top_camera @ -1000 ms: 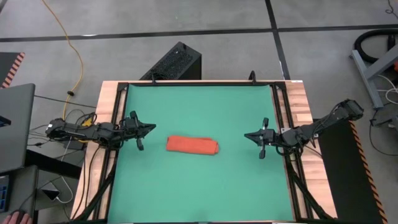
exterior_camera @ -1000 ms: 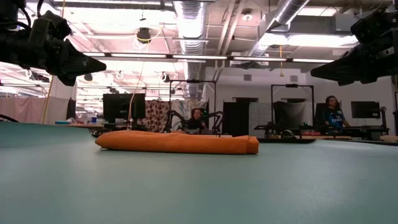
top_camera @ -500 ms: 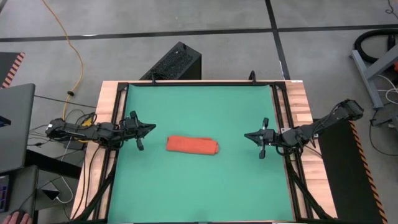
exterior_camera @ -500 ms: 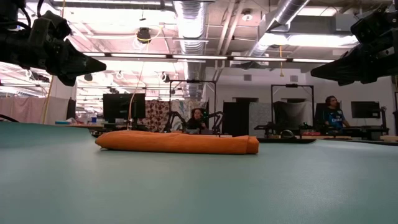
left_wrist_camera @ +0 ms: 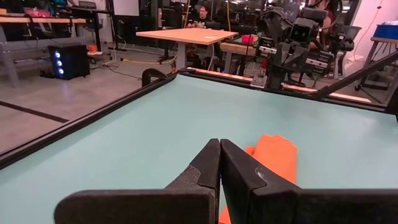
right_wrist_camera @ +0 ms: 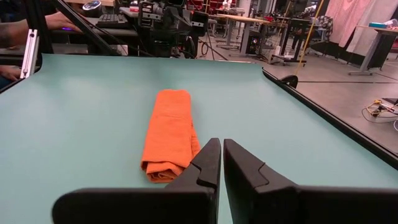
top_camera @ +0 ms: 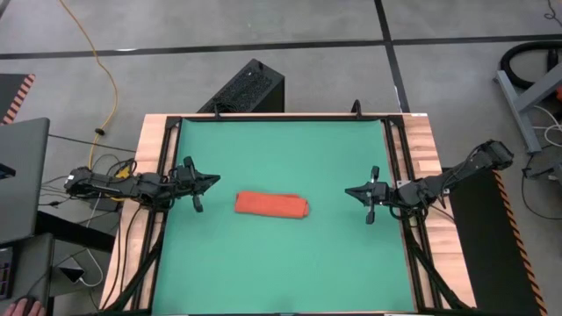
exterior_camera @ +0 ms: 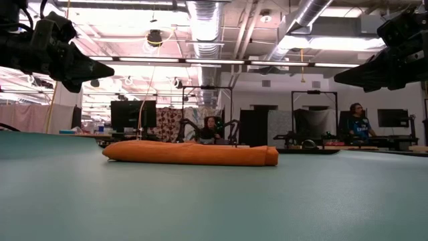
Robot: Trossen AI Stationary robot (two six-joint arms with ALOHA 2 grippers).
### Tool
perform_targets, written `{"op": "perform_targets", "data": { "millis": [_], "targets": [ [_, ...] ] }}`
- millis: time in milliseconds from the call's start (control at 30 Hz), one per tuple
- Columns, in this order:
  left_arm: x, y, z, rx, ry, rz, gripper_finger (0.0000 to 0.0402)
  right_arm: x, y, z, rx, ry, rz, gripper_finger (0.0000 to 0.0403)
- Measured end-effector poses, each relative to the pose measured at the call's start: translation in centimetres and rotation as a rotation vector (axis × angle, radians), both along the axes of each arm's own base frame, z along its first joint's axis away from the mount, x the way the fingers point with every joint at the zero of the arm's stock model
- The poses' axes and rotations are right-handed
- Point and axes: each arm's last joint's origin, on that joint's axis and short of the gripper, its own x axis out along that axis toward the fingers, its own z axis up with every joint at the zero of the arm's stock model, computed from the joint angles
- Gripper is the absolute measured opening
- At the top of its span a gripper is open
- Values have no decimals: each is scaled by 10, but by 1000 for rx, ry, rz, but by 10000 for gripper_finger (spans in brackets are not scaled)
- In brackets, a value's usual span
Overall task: Roll towel into tight, uniform cylinder
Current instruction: Return to Home Position
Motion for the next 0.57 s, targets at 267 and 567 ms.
{"op": "perform_targets", "data": {
  "millis": [267, 567],
  "targets": [
    [0, 0, 0, 1, 0, 0, 0, 0, 0, 0, 0, 0, 0, 42],
    [0, 0, 0, 0, 0, 0, 0, 0, 0, 0, 0, 0, 0, 42]
  ]
}}
